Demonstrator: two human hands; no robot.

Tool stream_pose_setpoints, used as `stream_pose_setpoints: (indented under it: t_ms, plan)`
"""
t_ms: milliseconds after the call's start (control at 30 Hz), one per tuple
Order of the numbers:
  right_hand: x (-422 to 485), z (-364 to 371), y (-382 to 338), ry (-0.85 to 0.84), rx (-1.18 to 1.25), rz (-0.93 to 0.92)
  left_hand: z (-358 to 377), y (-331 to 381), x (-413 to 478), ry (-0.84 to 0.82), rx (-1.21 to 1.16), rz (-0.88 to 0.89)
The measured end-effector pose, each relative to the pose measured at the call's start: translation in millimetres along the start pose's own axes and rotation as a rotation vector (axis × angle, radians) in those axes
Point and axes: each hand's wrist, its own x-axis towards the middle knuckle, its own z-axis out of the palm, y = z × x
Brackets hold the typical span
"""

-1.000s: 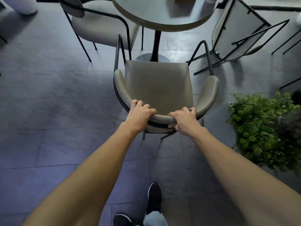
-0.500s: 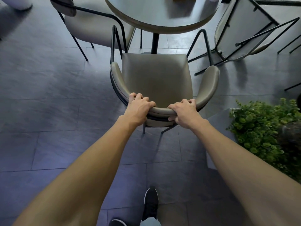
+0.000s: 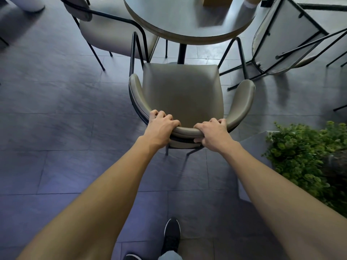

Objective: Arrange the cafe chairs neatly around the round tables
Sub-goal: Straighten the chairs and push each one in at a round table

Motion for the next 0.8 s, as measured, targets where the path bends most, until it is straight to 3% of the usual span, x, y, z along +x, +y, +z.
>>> stream_pose_setpoints:
  t_ms: [200, 400, 700, 800]
  plan:
    - [-7, -4, -8, -0.008, 0.001, 0.062, -6, 1, -2, -0.061, 0.046, 0.012]
    - [-13, -50, -39, -0.149, 0.104, 0.045, -29, 6, -27, -0.044, 0.097, -0.001]
    - [-17, -176, -131, 0.142, 0.004, -0.093, -138, -52, -76, 0.116, 0.040, -0.178]
    - [-15, -212, -175, 0.171, 0.018, -0.089, -175, -90, -105, 0.179, 0.027, -0.230]
